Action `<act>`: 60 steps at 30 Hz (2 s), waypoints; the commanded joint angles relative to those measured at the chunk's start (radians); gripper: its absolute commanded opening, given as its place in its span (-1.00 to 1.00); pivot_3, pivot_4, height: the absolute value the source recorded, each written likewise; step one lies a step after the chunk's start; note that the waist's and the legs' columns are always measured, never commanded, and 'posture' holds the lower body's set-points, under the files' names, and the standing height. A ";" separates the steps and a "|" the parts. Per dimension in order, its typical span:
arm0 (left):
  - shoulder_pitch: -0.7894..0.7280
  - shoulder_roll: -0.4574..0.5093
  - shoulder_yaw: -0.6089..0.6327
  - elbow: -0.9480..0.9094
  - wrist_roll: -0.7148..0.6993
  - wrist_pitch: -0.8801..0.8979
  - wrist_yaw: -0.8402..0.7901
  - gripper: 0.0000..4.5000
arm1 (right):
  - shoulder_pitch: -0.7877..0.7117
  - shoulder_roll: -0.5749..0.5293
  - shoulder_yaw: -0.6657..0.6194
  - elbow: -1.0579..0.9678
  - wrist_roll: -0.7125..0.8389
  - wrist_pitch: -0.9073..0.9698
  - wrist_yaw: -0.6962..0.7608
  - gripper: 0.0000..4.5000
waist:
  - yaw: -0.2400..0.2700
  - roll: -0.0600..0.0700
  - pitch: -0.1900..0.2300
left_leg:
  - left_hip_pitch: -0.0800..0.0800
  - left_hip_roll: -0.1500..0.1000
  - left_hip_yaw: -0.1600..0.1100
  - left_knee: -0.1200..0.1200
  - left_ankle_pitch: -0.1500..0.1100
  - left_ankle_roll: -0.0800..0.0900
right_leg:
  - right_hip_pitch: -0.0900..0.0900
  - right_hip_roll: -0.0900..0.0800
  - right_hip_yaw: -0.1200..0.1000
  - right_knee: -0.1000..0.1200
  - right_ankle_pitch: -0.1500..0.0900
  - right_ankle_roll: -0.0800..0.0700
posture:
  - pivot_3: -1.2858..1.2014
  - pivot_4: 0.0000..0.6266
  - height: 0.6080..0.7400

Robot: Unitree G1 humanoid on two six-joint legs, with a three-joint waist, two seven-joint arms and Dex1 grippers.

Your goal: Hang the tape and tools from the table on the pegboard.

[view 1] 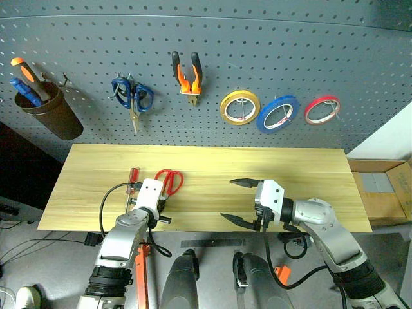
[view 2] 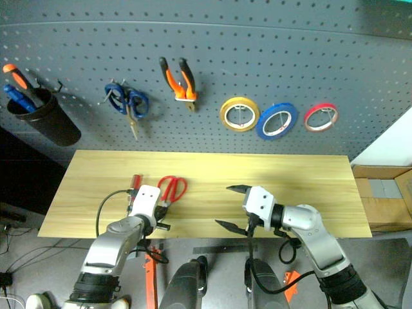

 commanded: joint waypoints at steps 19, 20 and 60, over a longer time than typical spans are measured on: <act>0.354 -0.201 0.113 -0.398 -0.005 -0.688 0.134 -0.90 | 0.135 0.134 -0.180 -0.199 0.367 -0.077 -0.045 1.00 | 0.001 -0.001 -0.003 | -0.002 0.001 -0.001 -0.001 -0.001 -0.002 | 0.000 0.000 0.000 -0.004 0.000 0.001 | 0.11 -0.18 1.00; 0.375 -0.211 0.126 -0.416 -0.023 -0.740 0.130 -0.90 | 0.132 0.148 -0.191 -0.209 0.386 -0.076 -0.061 1.00 | 0.002 -0.001 -0.003 | -0.002 0.000 0.000 -0.001 -0.001 -0.002 | 0.000 0.000 0.000 -0.003 0.000 0.001 | 0.12 -0.20 1.00; -0.037 -0.172 0.169 -0.047 -0.117 -0.801 0.058 0.43 | 0.032 0.183 -0.201 -0.220 0.328 -0.078 -0.186 1.00 | 0.000 -0.010 -0.087 | 0.004 0.000 -0.007 0.004 0.001 -0.003 | 0.015 0.001 -0.015 -0.001 0.000 0.000 | 0.07 -0.46 1.00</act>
